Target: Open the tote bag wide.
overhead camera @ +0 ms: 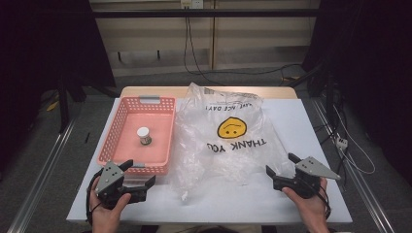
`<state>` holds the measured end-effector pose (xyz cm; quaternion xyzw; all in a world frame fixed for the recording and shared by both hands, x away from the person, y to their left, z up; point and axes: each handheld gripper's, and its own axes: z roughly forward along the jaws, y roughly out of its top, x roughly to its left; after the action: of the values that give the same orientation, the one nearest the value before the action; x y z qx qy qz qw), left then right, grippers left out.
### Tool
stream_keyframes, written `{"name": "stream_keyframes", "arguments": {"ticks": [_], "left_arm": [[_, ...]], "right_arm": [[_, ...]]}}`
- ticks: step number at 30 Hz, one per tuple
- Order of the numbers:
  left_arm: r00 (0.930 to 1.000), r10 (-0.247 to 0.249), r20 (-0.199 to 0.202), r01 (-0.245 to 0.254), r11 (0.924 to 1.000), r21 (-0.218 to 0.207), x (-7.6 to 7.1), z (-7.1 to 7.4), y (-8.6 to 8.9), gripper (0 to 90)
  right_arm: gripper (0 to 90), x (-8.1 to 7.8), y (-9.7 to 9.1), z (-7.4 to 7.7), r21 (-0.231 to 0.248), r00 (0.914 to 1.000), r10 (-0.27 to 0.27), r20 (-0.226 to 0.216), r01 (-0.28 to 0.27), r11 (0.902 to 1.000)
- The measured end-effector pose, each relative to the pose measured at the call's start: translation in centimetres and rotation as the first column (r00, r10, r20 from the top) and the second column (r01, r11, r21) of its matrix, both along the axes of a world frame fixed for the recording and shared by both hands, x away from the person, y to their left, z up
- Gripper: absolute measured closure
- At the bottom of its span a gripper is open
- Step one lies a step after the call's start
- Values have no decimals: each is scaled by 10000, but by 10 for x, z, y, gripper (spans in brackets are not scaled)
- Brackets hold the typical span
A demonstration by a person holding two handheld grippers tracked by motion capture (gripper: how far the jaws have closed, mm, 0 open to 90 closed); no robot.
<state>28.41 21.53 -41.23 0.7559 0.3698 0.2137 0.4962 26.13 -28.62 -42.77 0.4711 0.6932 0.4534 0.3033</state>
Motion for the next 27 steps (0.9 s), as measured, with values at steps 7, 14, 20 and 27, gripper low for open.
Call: {"name": "stream_keyframes", "arguments": {"ticks": [7,14,20,27], "left_arm": [[10000,55,-10,-55,9999,-121,-1,1,1,76],[10000,-15,4,15,10000,-10,-1,1,0,76],[9999,-104,-51,105,9999,119,0,-1,0,76],[9998,-173,-36,173,9998,56,-1,-1,0,76]], "right_arm": [[104,0,0,-1,75,9999,75,-78,-74,9999],[101,1,8,3,-10,9988,463,-156,-463,9989],[119,5,21,8,-234,9946,953,-412,-963,9951],[153,23,52,7,-497,9692,2211,-1084,-2274,9725]]}}
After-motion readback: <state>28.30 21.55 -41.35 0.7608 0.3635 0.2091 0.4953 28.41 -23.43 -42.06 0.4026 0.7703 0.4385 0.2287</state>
